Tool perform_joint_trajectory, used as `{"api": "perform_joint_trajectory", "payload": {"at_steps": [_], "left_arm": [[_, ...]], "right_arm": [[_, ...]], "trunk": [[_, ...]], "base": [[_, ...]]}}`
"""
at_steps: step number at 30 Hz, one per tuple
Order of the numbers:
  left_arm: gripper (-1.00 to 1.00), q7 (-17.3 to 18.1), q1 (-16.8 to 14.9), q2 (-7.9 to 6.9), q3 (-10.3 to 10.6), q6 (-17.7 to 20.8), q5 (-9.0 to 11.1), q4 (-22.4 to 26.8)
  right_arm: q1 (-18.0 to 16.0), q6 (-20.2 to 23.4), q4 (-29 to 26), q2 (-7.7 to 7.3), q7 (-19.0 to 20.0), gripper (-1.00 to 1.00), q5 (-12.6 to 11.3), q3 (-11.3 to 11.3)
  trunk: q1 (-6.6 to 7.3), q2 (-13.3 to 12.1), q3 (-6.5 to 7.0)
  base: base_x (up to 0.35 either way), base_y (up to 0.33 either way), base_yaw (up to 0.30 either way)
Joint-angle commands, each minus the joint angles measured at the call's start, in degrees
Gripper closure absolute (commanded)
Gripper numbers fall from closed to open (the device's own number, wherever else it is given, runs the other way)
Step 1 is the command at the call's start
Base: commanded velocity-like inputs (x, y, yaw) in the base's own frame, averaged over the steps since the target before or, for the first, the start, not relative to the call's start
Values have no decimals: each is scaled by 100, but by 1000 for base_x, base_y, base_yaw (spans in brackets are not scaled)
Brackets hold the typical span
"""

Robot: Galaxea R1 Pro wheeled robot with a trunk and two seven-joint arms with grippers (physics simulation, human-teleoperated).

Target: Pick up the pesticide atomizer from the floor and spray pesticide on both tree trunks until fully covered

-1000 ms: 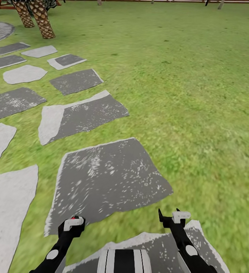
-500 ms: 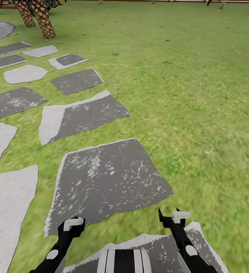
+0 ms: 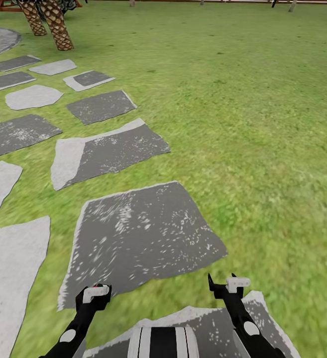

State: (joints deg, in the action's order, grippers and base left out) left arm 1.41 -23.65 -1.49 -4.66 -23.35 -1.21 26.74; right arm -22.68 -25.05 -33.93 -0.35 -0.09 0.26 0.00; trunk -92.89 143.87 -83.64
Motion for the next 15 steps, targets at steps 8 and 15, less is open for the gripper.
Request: {"api": "perform_joint_trajectory", "payload": {"at_steps": [8,15], "left_arm": [[-100,0,-6,0,0,-3,0,4],[-100,0,-5,0,0,-7,-2,4]], "right_arm": [[0,0,0,0,0,-100,0,-8],[0,0,0,0,0,-100,0,-9]], "trunk": [[0,0,-32],[0,0,-36]], "base": [[0,0,26],[0,0,3]]}}
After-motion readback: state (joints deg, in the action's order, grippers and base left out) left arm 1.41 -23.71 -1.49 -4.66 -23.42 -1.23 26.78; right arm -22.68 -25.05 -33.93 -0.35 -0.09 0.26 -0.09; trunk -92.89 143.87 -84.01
